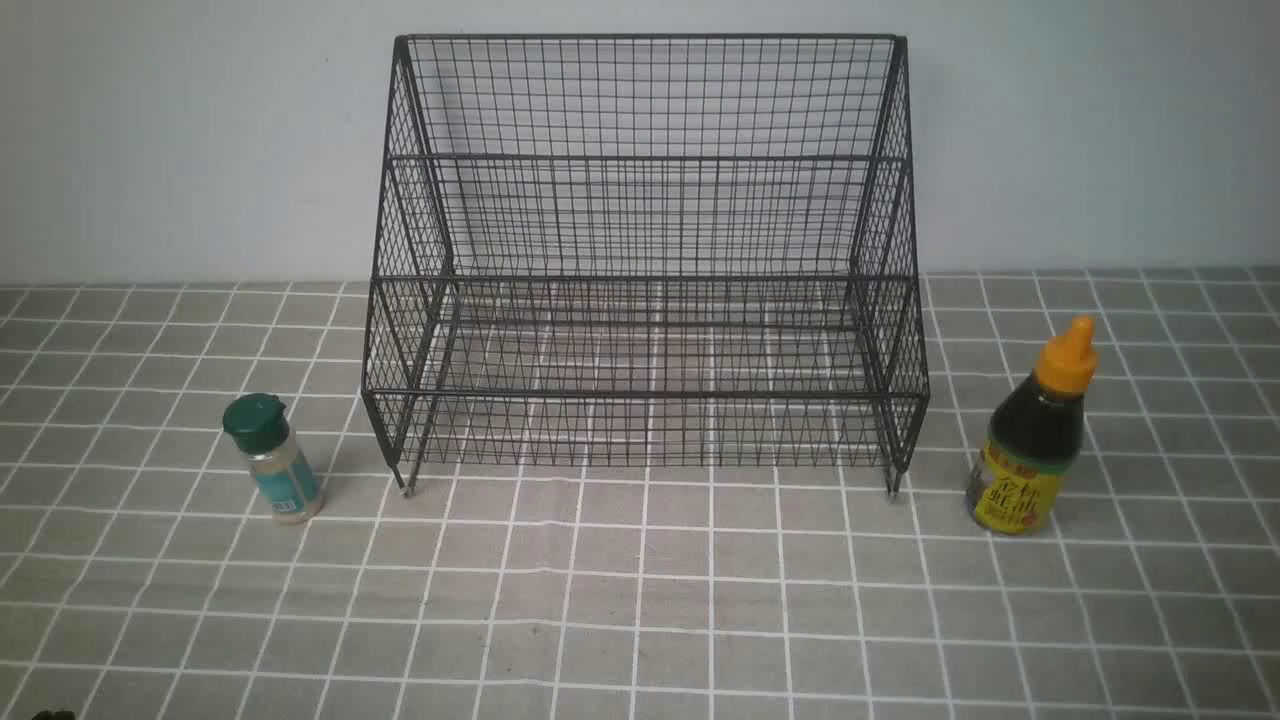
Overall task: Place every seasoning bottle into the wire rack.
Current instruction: Use the right arm to grab the condiment bottle closest to it
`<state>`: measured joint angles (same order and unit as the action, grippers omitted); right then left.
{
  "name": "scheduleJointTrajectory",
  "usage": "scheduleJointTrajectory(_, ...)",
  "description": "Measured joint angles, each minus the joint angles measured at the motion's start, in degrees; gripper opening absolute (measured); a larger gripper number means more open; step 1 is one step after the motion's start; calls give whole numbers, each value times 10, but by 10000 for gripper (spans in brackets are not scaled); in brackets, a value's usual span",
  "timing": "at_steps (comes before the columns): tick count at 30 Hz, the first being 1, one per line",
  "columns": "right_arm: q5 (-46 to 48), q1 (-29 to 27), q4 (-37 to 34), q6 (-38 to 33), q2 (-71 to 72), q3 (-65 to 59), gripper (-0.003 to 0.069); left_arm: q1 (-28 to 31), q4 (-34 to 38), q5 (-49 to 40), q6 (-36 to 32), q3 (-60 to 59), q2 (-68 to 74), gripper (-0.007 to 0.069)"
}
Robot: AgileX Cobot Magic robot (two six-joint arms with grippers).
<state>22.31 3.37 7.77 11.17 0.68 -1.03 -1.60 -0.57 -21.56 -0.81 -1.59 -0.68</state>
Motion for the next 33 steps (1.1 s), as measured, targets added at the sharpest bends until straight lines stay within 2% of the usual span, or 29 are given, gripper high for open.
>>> scheduleJointTrajectory(25, -5, 0, -11, 8, 0, 0, -14, 0, 0, 0, 0, 0, 0, -7)
scheduleJointTrajectory(27, -30, 0, -48, 26, 0, -4, -14, 0, 0, 0, 0, 0, 0, -7)
scheduleJointTrajectory(28, -73, 0, -103, 51, 0, -6, -14, 0, 0, 0, 0, 0, 0, -7)
scheduleJointTrajectory(29, -79, 0, -110, 58, 0, -6, -14, 0, 0, 0, 0, 0, 0, -7)
scheduleJointTrajectory(30, -126, 0, -155, 81, 0, -6, -14, 0, 0, 0, 0, 0, 0, -7)
scheduleJointTrajectory(31, -126, 0, -161, 84, 0, -6, -14, 0, 0, 0, 0, 0, 0, -7)
scheduleJointTrajectory(33, -185, 0, -218, 105, 0, -6, -14, 0, 0, 0, 0, 0, 0, -7)
